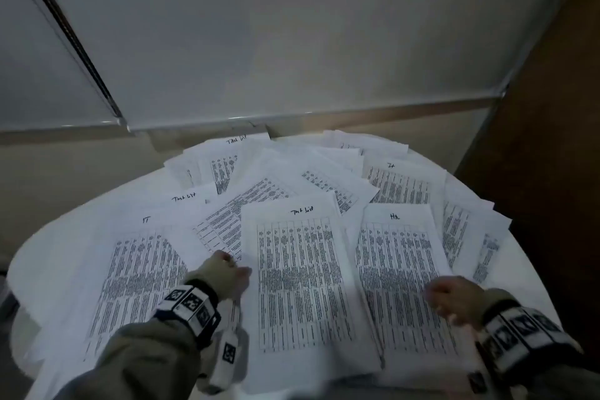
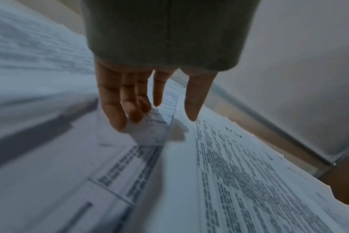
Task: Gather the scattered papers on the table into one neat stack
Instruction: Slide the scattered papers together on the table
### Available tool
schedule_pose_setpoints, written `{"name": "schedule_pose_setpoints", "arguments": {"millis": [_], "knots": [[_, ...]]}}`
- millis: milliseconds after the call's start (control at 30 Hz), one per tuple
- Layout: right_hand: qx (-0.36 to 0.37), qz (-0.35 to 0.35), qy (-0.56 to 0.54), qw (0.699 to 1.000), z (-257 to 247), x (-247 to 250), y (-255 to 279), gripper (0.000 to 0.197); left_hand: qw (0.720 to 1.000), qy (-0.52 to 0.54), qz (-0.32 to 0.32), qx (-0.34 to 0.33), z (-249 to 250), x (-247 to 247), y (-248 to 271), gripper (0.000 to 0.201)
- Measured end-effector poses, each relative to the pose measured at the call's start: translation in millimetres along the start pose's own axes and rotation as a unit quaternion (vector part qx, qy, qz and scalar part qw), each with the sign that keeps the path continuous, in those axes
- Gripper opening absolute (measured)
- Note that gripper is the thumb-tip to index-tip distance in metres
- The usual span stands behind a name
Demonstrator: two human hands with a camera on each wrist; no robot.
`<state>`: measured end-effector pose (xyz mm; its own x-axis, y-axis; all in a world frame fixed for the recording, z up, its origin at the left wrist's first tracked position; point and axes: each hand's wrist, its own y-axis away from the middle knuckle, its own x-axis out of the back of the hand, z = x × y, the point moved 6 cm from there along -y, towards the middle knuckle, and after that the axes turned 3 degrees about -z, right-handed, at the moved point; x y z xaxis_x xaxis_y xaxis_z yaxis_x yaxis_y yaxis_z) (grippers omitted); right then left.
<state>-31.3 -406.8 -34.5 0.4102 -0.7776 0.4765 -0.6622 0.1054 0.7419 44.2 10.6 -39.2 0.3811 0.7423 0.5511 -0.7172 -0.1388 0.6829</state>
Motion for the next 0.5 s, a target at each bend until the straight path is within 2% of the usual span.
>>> {"name": "schedule_pose_setpoints", "arguments": {"millis": [67, 100, 200, 233, 300, 367, 433, 500], "knots": [[0.023, 0.014, -0.021, 0.999, -21, -6, -17, 0.008, 0.999, -0.005, 0.036, 0.017, 2, -2, -8, 0.048], [0.027, 0.013, -0.019, 0.999, -35, -10, -24, 0.012, 0.999, 0.015, 0.031, 0.026, 4, -5, -11, 0.052], [0.028, 0.004, -0.032, 0.999, -67, -35, -39, 0.038, 0.999, 0.017, -0.001, 0.048, 5, -18, -20, 0.076], [0.029, 0.009, -0.032, 0.999, -74, -43, -44, 0.046, 0.999, 0.005, 0.012, 0.044, 6, -18, -21, 0.079], [0.038, 0.023, -0.031, 0.999, -90, -60, -45, 0.047, 0.998, -0.037, 0.041, 0.031, 13, -17, -18, 0.065], [0.042, 0.034, -0.046, 0.997, -101, -75, -45, 0.045, 0.995, -0.092, 0.025, 0.022, 19, -19, -8, 0.049], [0.040, 0.044, -0.063, 0.996, -109, -85, -43, 0.052, 0.997, -0.056, 0.023, 0.042, 16, -20, -10, 0.037], [0.030, 0.060, -0.062, 0.996, -110, -86, -45, 0.057, 0.999, -0.016, 0.021, 0.029, 15, -19, -10, 0.033]]}}
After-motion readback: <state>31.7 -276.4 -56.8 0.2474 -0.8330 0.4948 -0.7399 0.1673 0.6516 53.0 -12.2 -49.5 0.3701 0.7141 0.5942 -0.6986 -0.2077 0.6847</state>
